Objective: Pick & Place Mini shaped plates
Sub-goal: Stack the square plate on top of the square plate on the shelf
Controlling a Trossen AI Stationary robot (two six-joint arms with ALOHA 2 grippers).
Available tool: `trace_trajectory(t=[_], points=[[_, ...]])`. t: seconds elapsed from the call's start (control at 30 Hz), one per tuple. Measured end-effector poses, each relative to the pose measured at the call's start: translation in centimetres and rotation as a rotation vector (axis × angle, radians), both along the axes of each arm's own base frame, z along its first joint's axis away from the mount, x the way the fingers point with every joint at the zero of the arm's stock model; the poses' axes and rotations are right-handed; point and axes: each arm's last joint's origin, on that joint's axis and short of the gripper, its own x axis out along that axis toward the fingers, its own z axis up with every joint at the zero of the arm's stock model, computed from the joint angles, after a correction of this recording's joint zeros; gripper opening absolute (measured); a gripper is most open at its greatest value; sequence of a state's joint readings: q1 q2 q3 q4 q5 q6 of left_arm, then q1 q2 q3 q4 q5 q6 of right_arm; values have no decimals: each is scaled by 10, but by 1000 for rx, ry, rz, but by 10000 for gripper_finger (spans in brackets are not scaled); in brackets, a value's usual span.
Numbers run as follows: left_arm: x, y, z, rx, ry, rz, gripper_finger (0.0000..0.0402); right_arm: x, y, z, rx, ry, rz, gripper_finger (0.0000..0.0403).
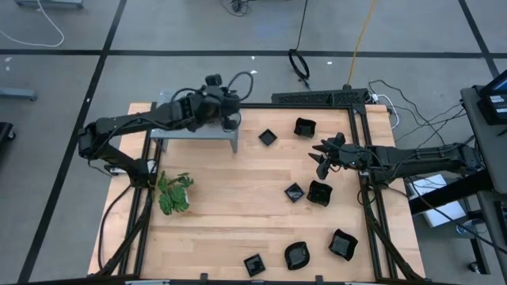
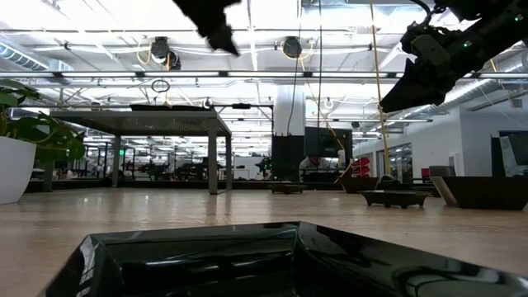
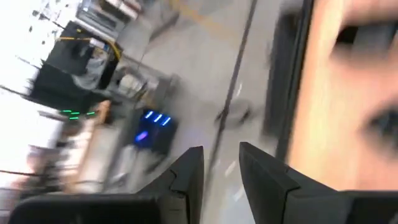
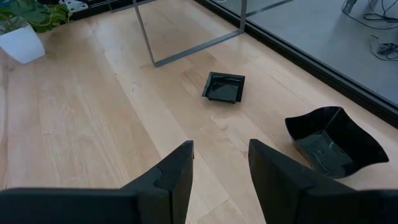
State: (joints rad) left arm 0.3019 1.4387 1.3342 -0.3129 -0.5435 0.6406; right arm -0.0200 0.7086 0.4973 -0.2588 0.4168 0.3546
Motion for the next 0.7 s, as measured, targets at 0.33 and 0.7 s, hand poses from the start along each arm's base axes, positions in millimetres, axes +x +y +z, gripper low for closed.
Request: trace_trajectory(t=[0.33,0.7], points=[[20,-51,8,-424,-367,-300,108,0,0,0,0,0,0,141],[25,-88,8,-547,-416,-365,108,0,0,0,0,1,0,141]])
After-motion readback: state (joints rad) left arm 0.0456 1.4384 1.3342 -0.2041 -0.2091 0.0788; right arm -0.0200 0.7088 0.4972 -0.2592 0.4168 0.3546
